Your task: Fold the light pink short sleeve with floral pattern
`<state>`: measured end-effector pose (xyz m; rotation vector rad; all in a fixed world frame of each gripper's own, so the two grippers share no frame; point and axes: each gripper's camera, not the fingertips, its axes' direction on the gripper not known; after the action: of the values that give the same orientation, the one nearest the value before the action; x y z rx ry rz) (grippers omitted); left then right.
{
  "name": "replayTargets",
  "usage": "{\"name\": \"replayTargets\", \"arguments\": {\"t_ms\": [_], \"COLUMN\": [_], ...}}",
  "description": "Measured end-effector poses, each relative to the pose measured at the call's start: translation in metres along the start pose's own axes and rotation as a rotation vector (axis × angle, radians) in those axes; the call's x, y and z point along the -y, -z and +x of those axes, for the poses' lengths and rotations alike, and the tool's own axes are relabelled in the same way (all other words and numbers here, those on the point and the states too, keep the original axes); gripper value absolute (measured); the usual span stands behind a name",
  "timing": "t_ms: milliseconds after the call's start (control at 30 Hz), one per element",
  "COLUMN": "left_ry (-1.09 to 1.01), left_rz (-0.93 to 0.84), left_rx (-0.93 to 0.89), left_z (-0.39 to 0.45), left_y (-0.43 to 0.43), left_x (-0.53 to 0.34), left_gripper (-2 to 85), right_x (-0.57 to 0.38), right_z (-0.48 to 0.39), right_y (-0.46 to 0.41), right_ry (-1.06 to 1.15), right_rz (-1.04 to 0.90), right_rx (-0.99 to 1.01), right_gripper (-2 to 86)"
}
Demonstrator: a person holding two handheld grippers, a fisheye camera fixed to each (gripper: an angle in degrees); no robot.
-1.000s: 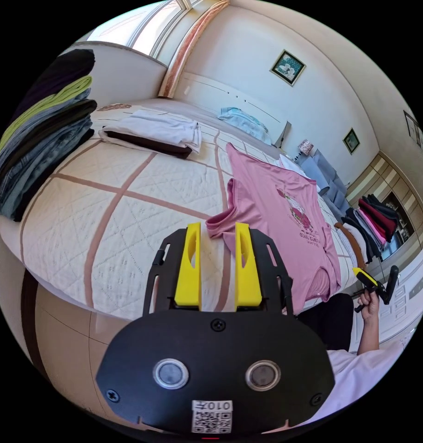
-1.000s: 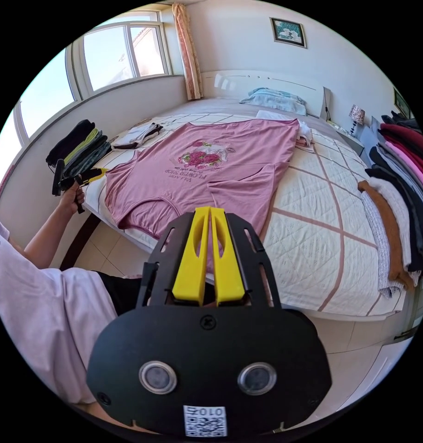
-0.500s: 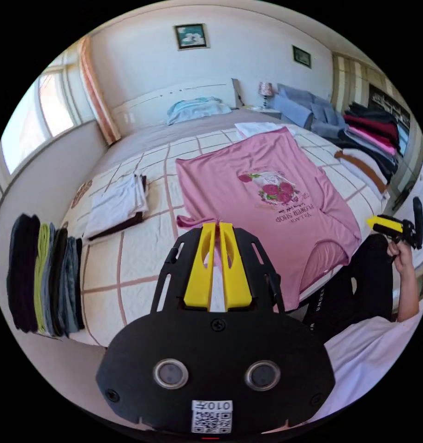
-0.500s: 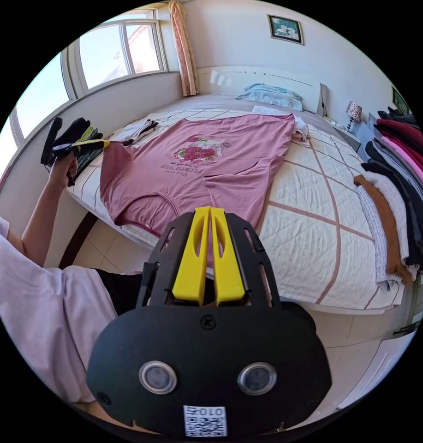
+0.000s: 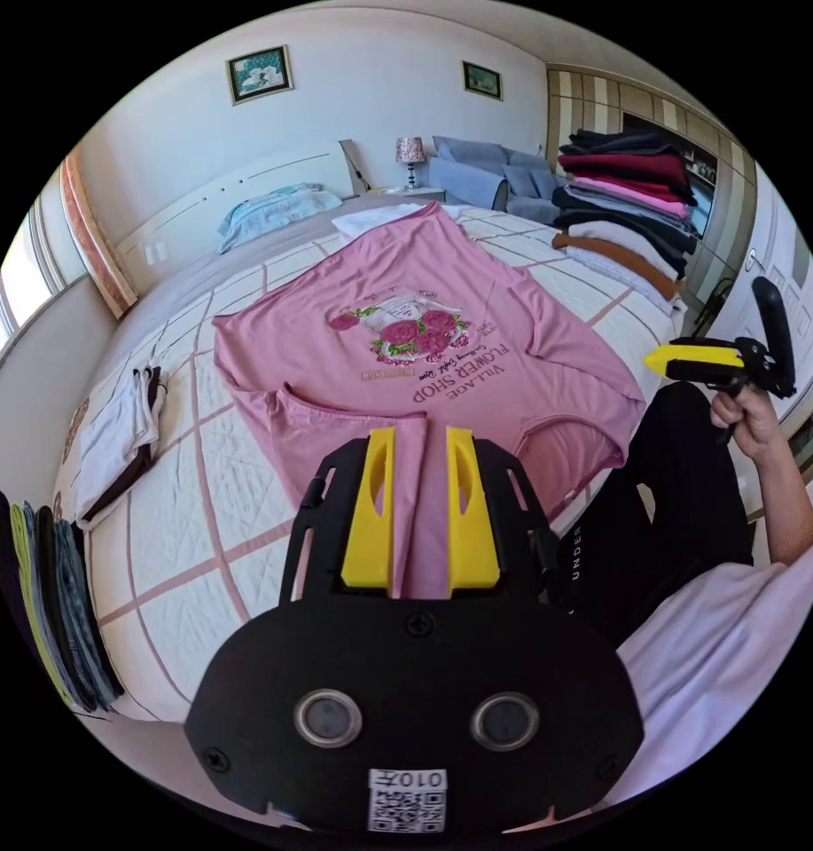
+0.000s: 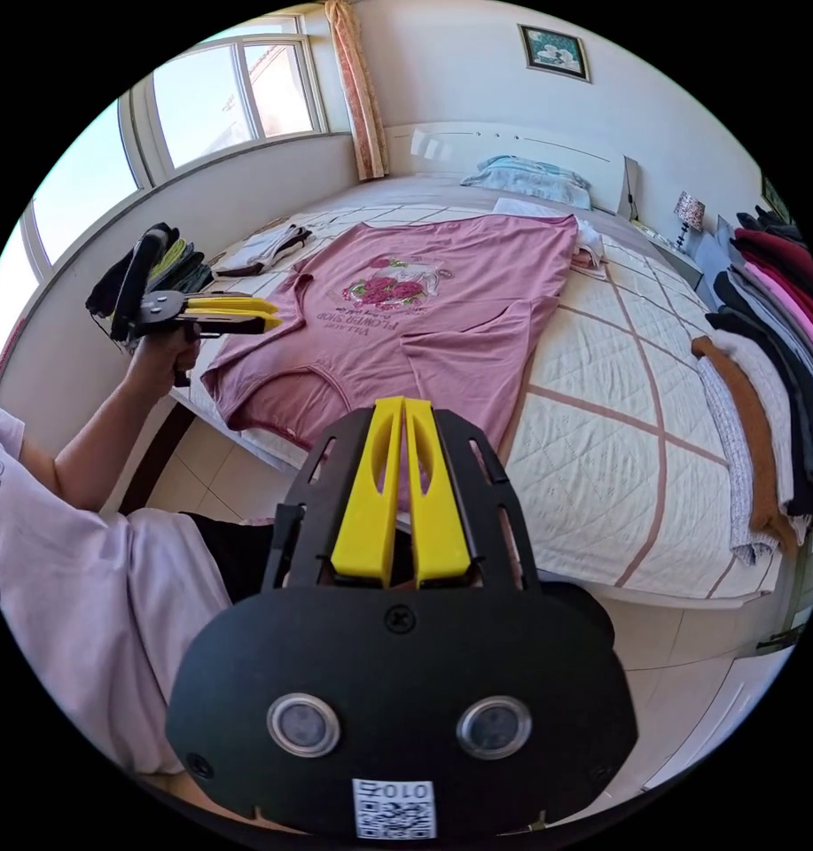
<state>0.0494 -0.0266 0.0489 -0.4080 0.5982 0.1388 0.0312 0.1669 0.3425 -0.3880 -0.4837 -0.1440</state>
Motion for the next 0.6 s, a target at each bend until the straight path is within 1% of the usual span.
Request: {"name": "replayTargets", "arguments": {"t_ms": [100, 167, 267, 433, 533, 600], "left_ry": [-0.012, -0.013, 0.024, -0.012, -0.016, 0.009], "left_rz": [-0.034, -0.044, -0.041, -0.057, -0.113, -0.104], "left_rx": [0.115, 0.154, 0.158, 0.119, 0.135, 0.159], "left_z": [-0.002, -0.002, 0.0, 0.015, 0.023, 0.025], "left_y": [0.021, 0.026, 0.028, 0.014, 0.0, 0.002], "left_x": [-0.052, -0.081, -0.111, -0.11, -0.109, -0.113], "left_gripper": [7.4, 7.9, 8.3, 7.6, 6.0, 4.0], "right_x": [0.0, 0.001, 0.008, 0.023, 0.025, 0.024], "right_z": [0.003, 0.004, 0.001, -0.014, -0.021, -0.022], "right_y": [-0.009, -0.015, -0.019, -0.015, -0.012, -0.012], "right_ry": [-0.009, -0.016, -0.002, 0.04, 0.046, 0.041], "right_rz": [-0.01, -0.018, -0.029, -0.034, -0.034, -0.039], "right_rx": [0.006, 0.031, 0.05, 0.038, 0.022, 0.014], "right_gripper": [2.9, 2.9, 2.8, 2.8, 2.8, 2.8]}}
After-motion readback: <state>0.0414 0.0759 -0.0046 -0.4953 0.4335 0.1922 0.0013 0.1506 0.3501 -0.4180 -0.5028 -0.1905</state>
